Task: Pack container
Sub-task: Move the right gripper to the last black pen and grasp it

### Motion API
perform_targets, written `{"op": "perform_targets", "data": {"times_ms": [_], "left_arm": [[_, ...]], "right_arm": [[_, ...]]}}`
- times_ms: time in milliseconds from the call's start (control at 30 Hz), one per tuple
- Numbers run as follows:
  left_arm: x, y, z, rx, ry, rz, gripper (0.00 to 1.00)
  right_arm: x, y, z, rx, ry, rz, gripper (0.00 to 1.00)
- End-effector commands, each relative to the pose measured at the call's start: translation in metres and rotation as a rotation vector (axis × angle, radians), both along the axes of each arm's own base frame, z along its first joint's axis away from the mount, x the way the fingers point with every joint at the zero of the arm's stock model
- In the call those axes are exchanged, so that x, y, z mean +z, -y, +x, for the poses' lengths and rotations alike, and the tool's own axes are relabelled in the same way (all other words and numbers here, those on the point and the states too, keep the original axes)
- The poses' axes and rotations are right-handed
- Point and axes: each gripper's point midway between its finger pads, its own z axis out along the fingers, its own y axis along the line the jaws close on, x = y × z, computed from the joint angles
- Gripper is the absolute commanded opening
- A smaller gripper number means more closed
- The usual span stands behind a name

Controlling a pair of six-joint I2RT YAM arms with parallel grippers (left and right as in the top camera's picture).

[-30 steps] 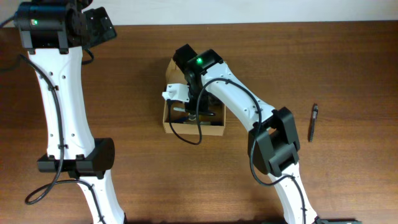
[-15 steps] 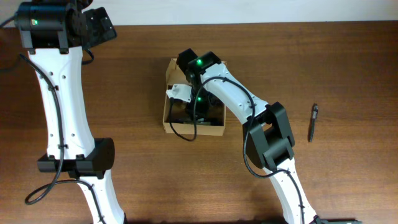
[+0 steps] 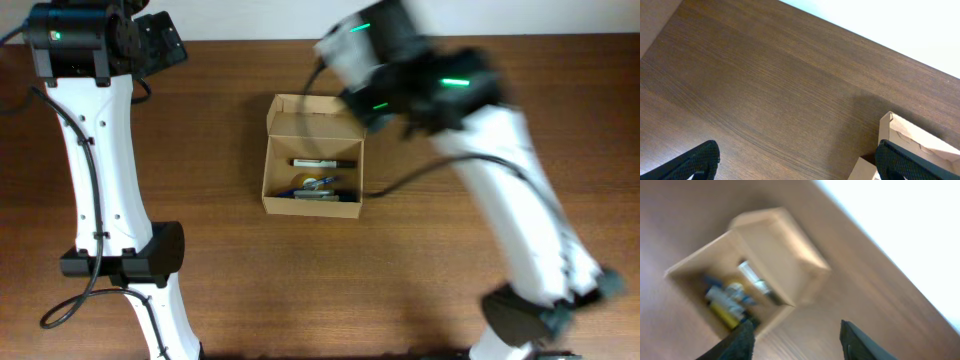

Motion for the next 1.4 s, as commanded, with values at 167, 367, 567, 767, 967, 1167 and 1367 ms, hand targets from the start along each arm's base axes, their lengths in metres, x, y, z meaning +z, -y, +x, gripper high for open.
{"op": "perform_targets", "data": {"times_ms": [167, 367, 567, 767, 967, 1167, 1367], "left_arm": [[-0.003, -0.002, 0.001, 0.000, -0.010, 0.003, 1.00], [-0.003, -0.002, 0.001, 0.000, -0.010, 0.003, 1.00], [-0.003, -0.002, 0.001, 0.001, -0.010, 0.003, 1.00], [-0.003, -0.002, 0.001, 0.000, -0.010, 0.003, 1.00], [-0.003, -0.002, 0.001, 0.000, -0.010, 0.003, 1.00], [-0.003, -0.002, 0.001, 0.000, -0.010, 0.003, 1.00], [-0.003, -0.002, 0.001, 0.000, -0.010, 0.003, 1.00]], "right_arm": [[0.013, 0.185, 0.020, -0.589, -0.025, 0.158, 0.65], [-0.102, 0.262, 0.000, -0.823, -0.313, 0.180, 0.65], [-0.207, 0.270, -0.035, -0.870, -0.544, 0.206, 0.65], [-0.267, 0.282, -0.057, -0.897, -0.600, 0.138, 0.66], [-0.296, 0.306, -0.062, -0.962, -0.629, 0.114, 0.66], [-0.313, 0.315, -0.070, -1.003, -0.689, 0.154, 0.66], [-0.329, 0.309, -0.074, -1.016, -0.744, 0.173, 0.60]]}}
